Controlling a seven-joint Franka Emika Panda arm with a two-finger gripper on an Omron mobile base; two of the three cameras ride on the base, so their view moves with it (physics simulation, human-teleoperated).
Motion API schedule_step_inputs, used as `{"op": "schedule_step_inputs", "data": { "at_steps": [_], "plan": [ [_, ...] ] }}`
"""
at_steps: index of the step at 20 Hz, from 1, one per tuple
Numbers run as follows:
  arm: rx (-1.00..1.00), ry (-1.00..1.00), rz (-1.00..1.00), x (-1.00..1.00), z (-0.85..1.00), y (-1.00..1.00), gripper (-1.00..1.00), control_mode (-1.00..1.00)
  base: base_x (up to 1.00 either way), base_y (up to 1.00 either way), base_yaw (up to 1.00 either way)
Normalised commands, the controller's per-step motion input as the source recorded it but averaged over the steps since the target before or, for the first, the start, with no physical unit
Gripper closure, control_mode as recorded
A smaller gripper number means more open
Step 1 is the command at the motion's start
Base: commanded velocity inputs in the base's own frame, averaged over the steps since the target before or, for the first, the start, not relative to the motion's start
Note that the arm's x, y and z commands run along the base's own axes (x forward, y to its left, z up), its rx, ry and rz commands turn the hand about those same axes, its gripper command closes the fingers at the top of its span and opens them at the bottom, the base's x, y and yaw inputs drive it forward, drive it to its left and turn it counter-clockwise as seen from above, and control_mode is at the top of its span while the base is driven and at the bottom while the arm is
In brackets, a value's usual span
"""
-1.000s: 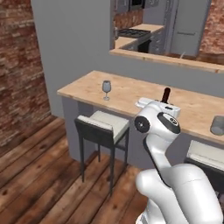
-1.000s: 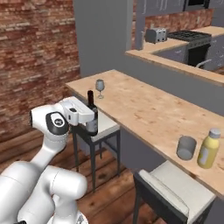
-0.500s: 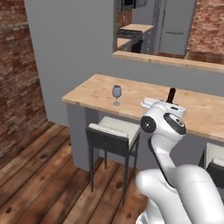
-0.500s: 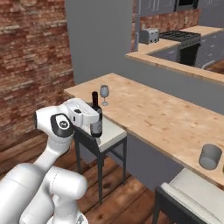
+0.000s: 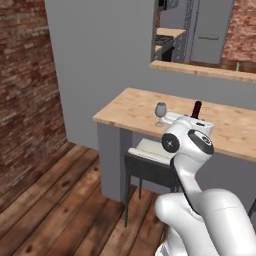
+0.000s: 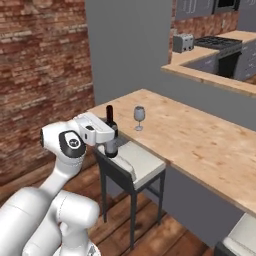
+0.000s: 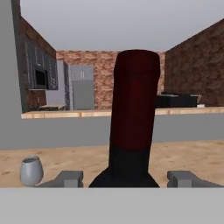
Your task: There is a wine glass and glass cup on the dining counter. Place the wine bottle next to the wine glass and the juice bottle next to the glass cup.
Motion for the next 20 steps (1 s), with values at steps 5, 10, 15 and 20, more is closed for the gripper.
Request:
{"op": "schedule_step_inputs", "data": {
  "at_steps": [5,10,15,20],
  "plan": [
    [0.0,0.0,0.0,0.0,0.0,0.0,1.0,1.0,0.48,0.01,0.0],
    [0.0,0.0,0.0,0.0,0.0,0.0,1.0,1.0,0.48,-0.01,-0.28],
    [0.0,0.0,0.0,0.0,0.0,0.0,1.0,1.0,0.53,0.0,-0.4],
    [0.0,0.0,0.0,0.0,0.0,0.0,1.0,1.0,0.53,0.01,-0.41]
  ]
}}
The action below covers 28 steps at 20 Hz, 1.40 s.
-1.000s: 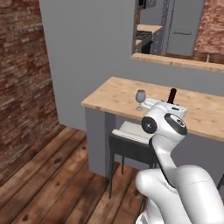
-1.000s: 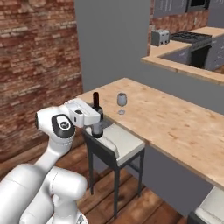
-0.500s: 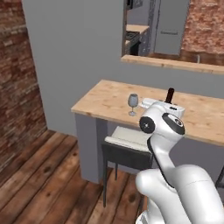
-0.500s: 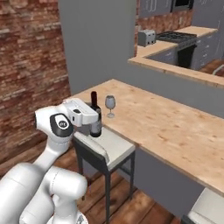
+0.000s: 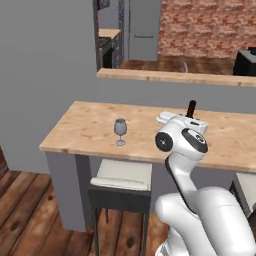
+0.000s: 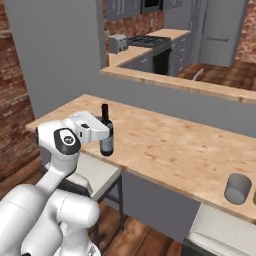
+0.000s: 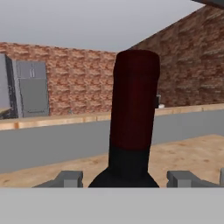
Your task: There is a wine glass and glass cup on the dining counter. Place the wine bottle next to the wine glass and the juice bottle next to the glass cup.
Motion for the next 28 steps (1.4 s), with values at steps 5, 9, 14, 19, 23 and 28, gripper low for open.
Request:
{"op": "schedule_step_inputs", "data": {
  "at_steps": [5,9,14,19,23,28],
  "plan": [
    [0.0,0.0,0.0,0.0,0.0,0.0,1.0,1.0,0.44,0.22,-0.16],
    [0.0,0.0,0.0,0.0,0.0,0.0,1.0,1.0,0.44,0.29,0.0],
    [0.0,0.0,0.0,0.0,0.0,0.0,1.0,1.0,0.43,0.2,0.0],
    [0.0,0.0,0.0,0.0,0.0,0.0,1.0,1.0,0.13,0.04,0.0],
    [0.0,0.0,0.0,0.0,0.0,0.0,1.0,1.0,0.0,0.0,0.0],
    [0.0,0.0,0.0,0.0,0.0,0.0,1.0,1.0,0.0,0.0,0.0]
  ]
}}
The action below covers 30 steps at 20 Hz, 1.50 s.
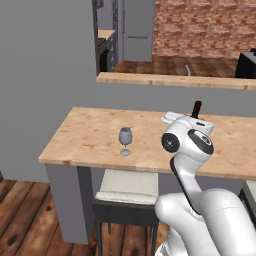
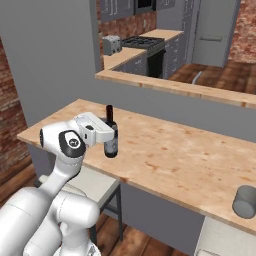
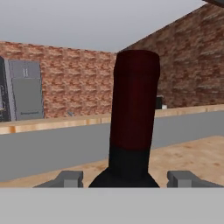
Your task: There is a wine glass and glass cup on the dining counter. Place the wine bottle next to the wine glass and the juice bottle next to the glass cup.
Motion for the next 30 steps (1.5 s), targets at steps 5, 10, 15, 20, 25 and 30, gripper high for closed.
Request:
{"op": "schedule_step_inputs", "data": {
  "at_steps": [5,10,15,20,25,30],
  "plan": [
    [0.0,0.0,0.0,0.0,0.0,0.0,1.0,1.0,0.0,0.0,0.0],
    [0.0,0.0,0.0,0.0,0.0,0.0,1.0,1.0,0.0,0.0,0.0],
    [-0.03,0.0,0.0,-0.02,0.0,0.01,1.0,-1.0,0.0,0.0,0.0],
    [-0.01,0.0,0.01,0.0,0.0,0.04,1.0,-1.0,0.0,0.0,0.0],
    [-0.05,-0.05,0.15,-0.01,0.01,0.14,1.0,-1.0,0.0,0.0,0.0],
    [-0.03,0.0,0.4,0.0,0.09,0.14,1.0,-1.0,0.0,0.0,0.0]
  ]
}}
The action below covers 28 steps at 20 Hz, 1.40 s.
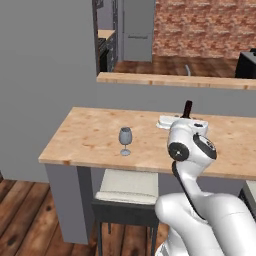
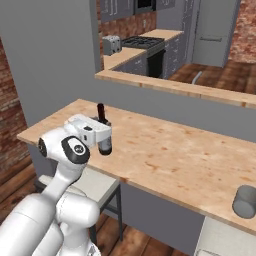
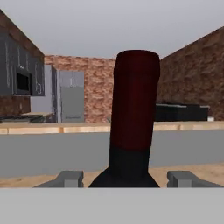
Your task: There is a wine glass and glass cup on the dining counter. Place the wine bottle next to the wine glass and the juice bottle next to the glass cup.
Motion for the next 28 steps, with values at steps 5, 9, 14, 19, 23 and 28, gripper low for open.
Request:
{"op": "schedule_step_inputs", "data": {
  "at_steps": [5,9,14,19,23,28],
  "plan": [
    [0.0,0.04,0.57,0.0,0.09,0.06,1.0,-1.0,0.0,0.0,0.0],
    [0.0,0.15,0.61,0.05,0.11,0.0,1.0,-1.0,0.0,0.0,0.0],
    [-0.01,0.02,0.65,0.06,0.01,-0.01,1.0,-1.0,0.0,0.0,0.0],
    [0.0,0.03,0.51,0.24,0.0,0.0,1.0,-1.0,0.0,0.0,0.0],
    [-0.02,0.16,0.38,0.18,0.02,0.01,1.0,-1.0,0.0,0.0,0.0],
    [-0.13,0.27,0.25,0.17,0.05,0.01,1.0,-1.0,0.0,0.0,0.0]
  ]
}}
